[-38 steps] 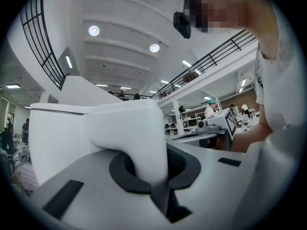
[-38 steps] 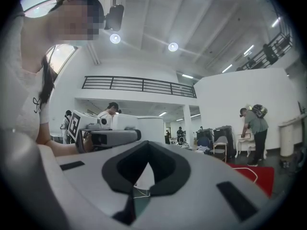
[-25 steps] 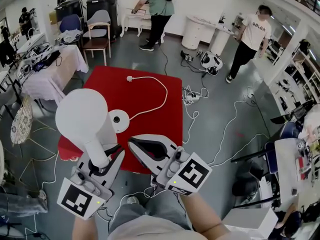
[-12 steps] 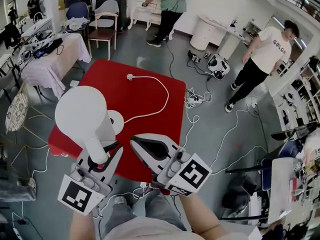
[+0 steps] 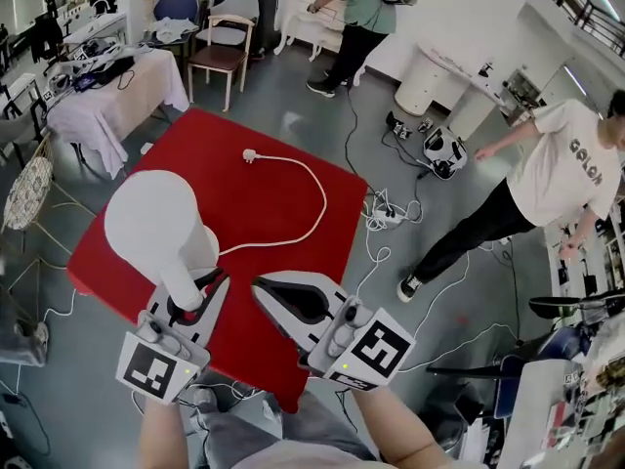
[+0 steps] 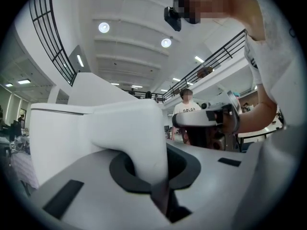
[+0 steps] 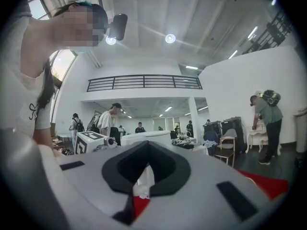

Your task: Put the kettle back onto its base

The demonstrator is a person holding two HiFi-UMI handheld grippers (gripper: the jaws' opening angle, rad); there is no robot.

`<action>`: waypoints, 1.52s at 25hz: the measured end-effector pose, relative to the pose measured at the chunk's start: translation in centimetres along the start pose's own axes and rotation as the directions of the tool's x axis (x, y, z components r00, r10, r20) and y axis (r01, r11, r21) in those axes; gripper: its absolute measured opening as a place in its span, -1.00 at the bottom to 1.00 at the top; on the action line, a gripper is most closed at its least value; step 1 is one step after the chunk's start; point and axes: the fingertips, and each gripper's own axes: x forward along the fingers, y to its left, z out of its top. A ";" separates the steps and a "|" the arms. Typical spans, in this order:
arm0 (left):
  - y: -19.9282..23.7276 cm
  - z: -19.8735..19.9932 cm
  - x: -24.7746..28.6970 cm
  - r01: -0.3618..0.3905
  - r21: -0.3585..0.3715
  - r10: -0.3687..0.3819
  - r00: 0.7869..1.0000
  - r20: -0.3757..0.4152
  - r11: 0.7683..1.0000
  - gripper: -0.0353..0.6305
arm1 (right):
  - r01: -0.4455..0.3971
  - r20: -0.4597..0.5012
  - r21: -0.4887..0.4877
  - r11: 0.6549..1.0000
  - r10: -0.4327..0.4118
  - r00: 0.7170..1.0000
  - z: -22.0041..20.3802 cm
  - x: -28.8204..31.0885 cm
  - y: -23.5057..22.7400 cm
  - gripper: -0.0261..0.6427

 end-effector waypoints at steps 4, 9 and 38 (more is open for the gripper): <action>1.2 -2.8 2.8 -0.059 -0.003 0.059 0.998 0.012 0.998 -0.80 | -0.038 -0.021 0.003 0.999 0.038 0.999 -1.8 -0.9 -1.8 -0.90; 2.6 -5.5 5.2 -0.104 -0.023 0.104 0.995 0.002 0.994 -0.80 | -0.058 -0.025 0.019 0.998 0.058 0.998 -3.2 -1.8 -3.9 -0.90; 2.6 -8.8 5.6 -0.129 -0.035 0.127 0.990 -0.067 0.991 -0.80 | -0.142 -0.011 0.024 0.990 0.143 0.990 -4.1 0.7 -3.5 -0.89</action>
